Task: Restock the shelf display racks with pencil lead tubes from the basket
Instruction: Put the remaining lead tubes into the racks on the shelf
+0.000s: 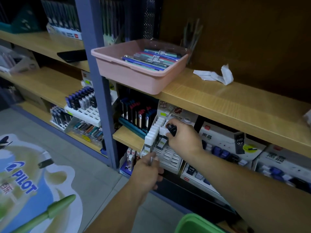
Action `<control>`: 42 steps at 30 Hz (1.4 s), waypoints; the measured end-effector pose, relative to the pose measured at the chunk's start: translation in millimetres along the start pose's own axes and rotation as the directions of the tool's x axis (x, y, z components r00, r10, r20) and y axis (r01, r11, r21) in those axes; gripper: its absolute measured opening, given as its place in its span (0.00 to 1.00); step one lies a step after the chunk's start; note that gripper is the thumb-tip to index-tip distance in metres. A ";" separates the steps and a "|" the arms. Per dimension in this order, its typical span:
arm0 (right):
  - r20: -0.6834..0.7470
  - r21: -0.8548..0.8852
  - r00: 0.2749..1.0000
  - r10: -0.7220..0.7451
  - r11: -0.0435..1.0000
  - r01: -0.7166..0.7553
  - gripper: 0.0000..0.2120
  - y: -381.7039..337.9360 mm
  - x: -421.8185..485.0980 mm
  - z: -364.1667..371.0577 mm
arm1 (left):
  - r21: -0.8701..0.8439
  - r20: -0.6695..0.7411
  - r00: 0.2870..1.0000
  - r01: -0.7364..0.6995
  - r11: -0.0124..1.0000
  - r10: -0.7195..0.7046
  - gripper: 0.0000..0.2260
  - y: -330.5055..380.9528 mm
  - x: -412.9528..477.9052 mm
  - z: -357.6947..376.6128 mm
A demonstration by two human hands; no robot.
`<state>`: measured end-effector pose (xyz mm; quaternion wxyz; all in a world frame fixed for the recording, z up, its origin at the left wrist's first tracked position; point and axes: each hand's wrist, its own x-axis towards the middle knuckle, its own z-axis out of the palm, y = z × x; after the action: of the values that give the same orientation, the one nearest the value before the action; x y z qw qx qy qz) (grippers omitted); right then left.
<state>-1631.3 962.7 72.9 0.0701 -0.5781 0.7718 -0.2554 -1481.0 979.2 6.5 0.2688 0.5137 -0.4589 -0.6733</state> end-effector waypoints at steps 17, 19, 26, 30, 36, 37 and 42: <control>0.137 -0.062 0.990 -0.038 0.997 0.047 0.16 0.7 0.1 6.9 | -0.030 -0.018 1.000 -0.008 1.000 0.007 0.05 10.4 -2.3 -1.8; 0.185 -0.042 0.982 -0.035 0.998 0.044 0.15 -1.5 0.1 3.3 | -0.020 -0.016 1.000 -0.004 1.000 0.004 0.04 9.8 -4.0 -3.7; 0.385 0.584 0.901 0.202 0.702 -0.407 0.10 -8.3 -35.2 -43.9 | 0.021 0.098 0.995 -0.015 1.000 0.012 0.10 24.9 -22.4 -2.8; 0.762 0.479 0.613 0.207 0.456 -0.750 0.02 6.6 -80.4 -88.0 | 0.170 0.148 0.984 -0.121 0.978 0.096 0.07 39.1 -41.7 6.1; 0.856 0.385 0.454 0.248 0.280 -0.879 0.10 47.3 -136.1 -115.2 | 0.309 0.304 0.926 -0.317 0.897 0.223 0.07 41.4 -84.5 51.2; 0.848 0.410 0.466 0.253 0.243 -0.879 0.10 52.5 -141.1 -116.6 | 0.329 0.344 0.905 -0.364 0.871 0.248 0.05 41.3 -92.3 57.4; 0.770 0.585 0.559 0.308 0.010 -0.811 0.09 74.0 -152.3 -120.5 | 0.410 0.498 0.855 -0.380 0.829 0.146 0.35 31.4 -115.9 78.3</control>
<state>-1694.3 1156.7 112.7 0.6525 -0.0873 0.6000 -0.4546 -1519.9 1088.9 90.3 0.1086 0.3265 -0.7327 -0.5872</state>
